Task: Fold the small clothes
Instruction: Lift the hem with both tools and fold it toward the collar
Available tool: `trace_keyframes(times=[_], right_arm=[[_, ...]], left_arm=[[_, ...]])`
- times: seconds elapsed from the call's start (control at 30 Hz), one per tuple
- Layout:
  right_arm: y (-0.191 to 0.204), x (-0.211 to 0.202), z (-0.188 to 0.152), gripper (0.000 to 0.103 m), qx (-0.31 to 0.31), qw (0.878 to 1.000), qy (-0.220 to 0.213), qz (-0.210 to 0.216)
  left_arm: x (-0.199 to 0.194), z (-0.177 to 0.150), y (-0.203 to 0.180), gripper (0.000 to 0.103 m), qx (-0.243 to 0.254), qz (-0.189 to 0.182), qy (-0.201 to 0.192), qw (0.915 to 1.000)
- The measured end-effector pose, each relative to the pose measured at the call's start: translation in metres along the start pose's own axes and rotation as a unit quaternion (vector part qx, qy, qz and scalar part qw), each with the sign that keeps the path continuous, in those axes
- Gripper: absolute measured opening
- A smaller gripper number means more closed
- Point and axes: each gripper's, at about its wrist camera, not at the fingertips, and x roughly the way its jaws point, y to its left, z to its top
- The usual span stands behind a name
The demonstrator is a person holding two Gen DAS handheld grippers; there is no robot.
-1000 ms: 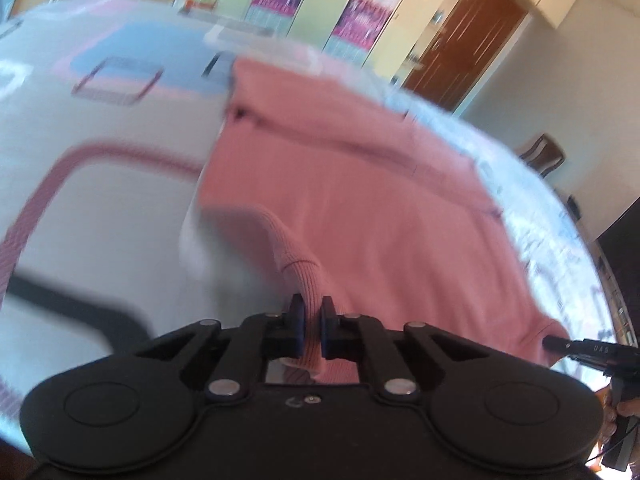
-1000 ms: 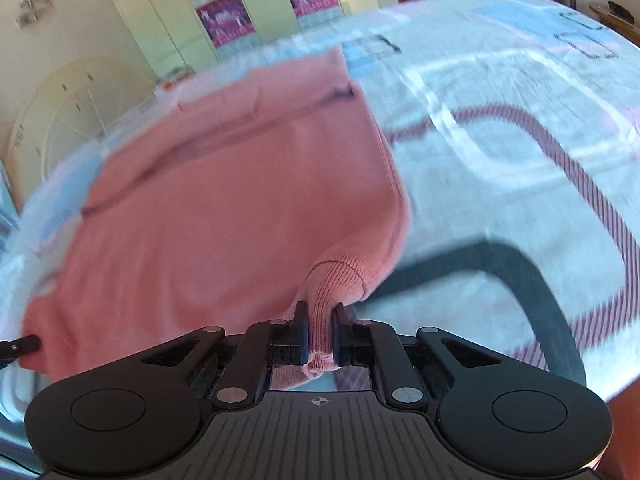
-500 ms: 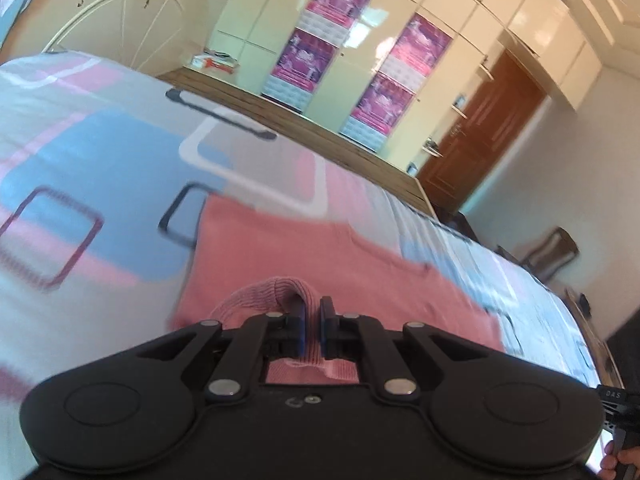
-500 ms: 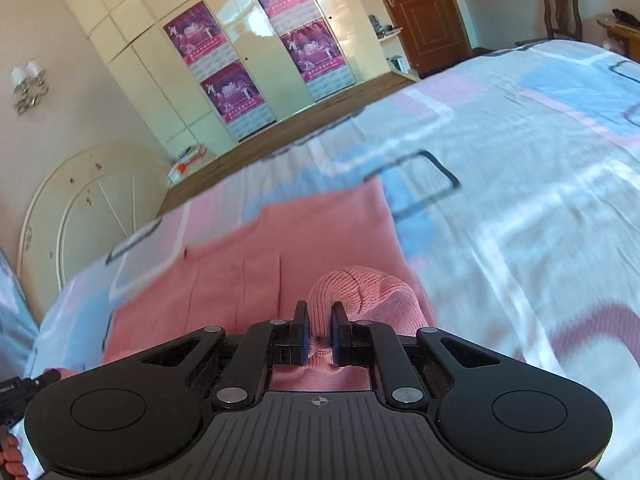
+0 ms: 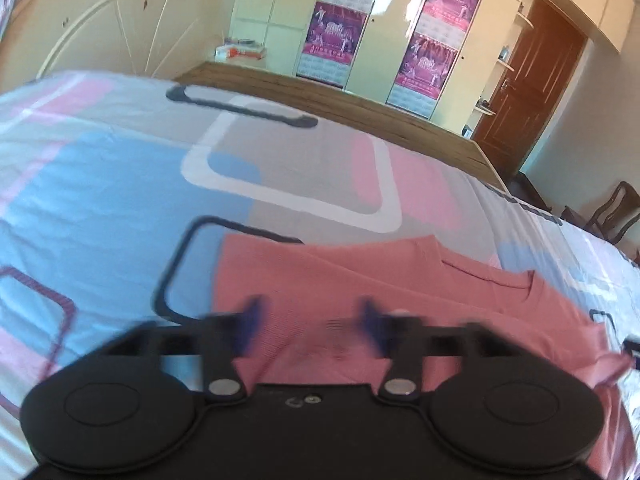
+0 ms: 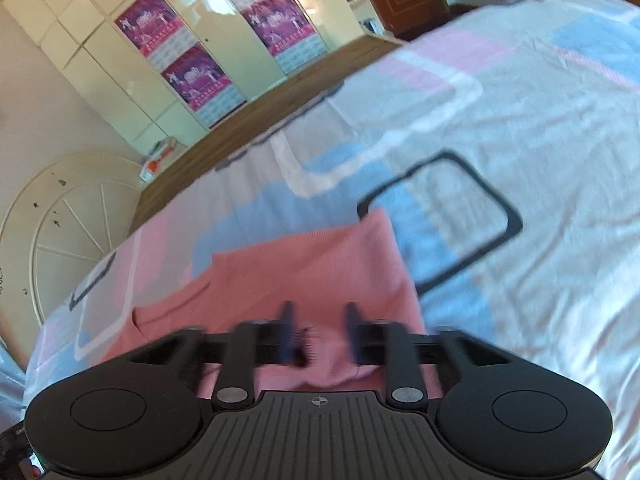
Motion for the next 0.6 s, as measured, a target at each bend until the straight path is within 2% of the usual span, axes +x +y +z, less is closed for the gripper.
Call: trace_keyframes(times=[0.03, 0.07, 0.13, 0.2, 0.27, 0.33, 0.47, 0.53, 0.57, 0.6], right_arm=[[0.000, -0.003, 0.002, 0.058, -0.012, 1.000, -0.009, 0.002], [0.001, -0.006, 0.004, 0.058, -0.030, 0.999, -0.015, 0.008], [0.004, -0.009, 0.005, 0.058, -0.057, 0.998, -0.014, 0.025], [0.007, -0.005, 0.004, 0.058, -0.086, 0.995, -0.004, 0.045], [0.012, 0.003, -0.001, 0.058, -0.118, 0.992, 0.011, 0.045], [0.015, 0.013, -0.007, 0.058, -0.136, 0.989, 0.025, 0.047], [0.024, 0.028, -0.015, 0.058, -0.181, 0.982, 0.040, 0.043], [0.028, 0.037, -0.016, 0.058, -0.207, 0.976, 0.048, 0.041], [0.029, 0.041, -0.017, 0.058, -0.218, 0.973, 0.054, 0.043], [0.030, 0.044, -0.019, 0.058, -0.227, 0.971, 0.062, 0.044]], left_arm=[[-0.006, 0.000, 0.004, 0.081, 0.006, -0.003, -0.013, 0.9999], [-0.009, 0.001, 0.005, 0.082, 0.021, -0.009, -0.019, 0.9996], [-0.009, 0.002, 0.004, 0.080, 0.057, -0.026, -0.004, 0.9980], [-0.001, 0.002, -0.001, 0.078, 0.086, -0.036, 0.011, 0.9956], [0.012, 0.000, -0.009, 0.078, 0.103, -0.035, 0.024, 0.9938], [0.030, -0.002, -0.014, 0.072, 0.109, -0.039, 0.042, 0.9924], [0.058, -0.008, -0.023, 0.048, 0.138, -0.052, 0.075, 0.9863], [0.062, -0.012, -0.025, 0.047, 0.152, -0.055, 0.077, 0.9839], [0.062, -0.013, -0.026, 0.044, 0.155, -0.059, 0.077, 0.9831], [0.062, -0.014, -0.026, 0.036, 0.156, -0.063, 0.078, 0.9826]])
